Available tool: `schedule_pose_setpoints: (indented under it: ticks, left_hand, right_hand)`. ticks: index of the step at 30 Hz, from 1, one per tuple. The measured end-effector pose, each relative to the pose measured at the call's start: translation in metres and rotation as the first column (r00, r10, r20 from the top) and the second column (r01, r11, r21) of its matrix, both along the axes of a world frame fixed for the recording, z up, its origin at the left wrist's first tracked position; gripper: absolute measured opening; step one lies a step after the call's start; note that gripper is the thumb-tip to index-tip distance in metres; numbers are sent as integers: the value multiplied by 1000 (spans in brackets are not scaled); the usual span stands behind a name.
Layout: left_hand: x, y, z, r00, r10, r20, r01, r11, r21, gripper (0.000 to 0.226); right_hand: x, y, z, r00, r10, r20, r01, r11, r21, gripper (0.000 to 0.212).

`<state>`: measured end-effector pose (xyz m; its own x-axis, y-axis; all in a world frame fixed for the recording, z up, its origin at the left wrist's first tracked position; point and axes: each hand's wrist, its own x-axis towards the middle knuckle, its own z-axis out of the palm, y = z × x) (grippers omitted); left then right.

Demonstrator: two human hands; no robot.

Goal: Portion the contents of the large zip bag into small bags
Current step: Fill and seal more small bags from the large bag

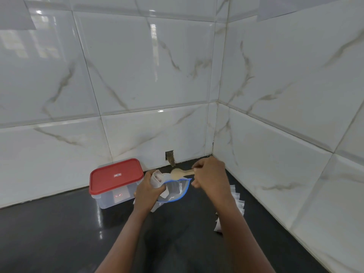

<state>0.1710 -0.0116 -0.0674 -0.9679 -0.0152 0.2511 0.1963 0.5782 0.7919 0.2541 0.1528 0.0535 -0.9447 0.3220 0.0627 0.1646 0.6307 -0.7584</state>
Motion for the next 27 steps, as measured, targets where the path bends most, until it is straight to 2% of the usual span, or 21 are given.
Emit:
schedule_pose_setpoints:
  ticks: [3,5,8,10,15,18,21,24,25,27]
  left_hand:
    - [3,-1,2,1000,16,-11,-16,999,35,48]
    - [7,-1,2,1000,25,-12,-25,998,52,45]
    - [13,-2,-1,999,25,-25,-24,999,45,44]
    - [15,-3,-3,1000,13,-23,-12,999,48,43]
    - [19,-5,2,999,7,-49,-5,999,41,36]
    - [19,-7,6,997,26,-78,-23,999,40,31]
    - [17,-8,7,994,24,-103,-23,1000,16,34]
    - [16,-8,8,995,34,-92,-32,999,20,35]
    - [16,-8,8,995,37,-93,-35,999,17,35]
    - [15,-9,9,995,37,-97,-35,999,21,35]
  right_hand:
    - [-13,3,-18,989,-25,146,55,978,-203,21]
    - [-24,-4,-40,983,-30,183,77,964,-255,23]
    - [-40,-25,-70,962,-28,272,81,979,-186,30]
    - [-45,-40,-88,956,-44,289,106,973,-204,35]
    - [-48,-55,-112,950,-34,310,87,983,-161,31]
    - [-55,-54,-120,944,-74,323,147,967,-207,32]
    - [-64,-63,-119,939,-90,331,221,896,-385,30]
    - [-72,-68,-122,924,-59,378,295,738,-607,25]
    - [-73,-69,-120,923,-67,378,319,681,-659,25]
    - [-70,-71,-116,922,-109,371,353,631,-691,31]
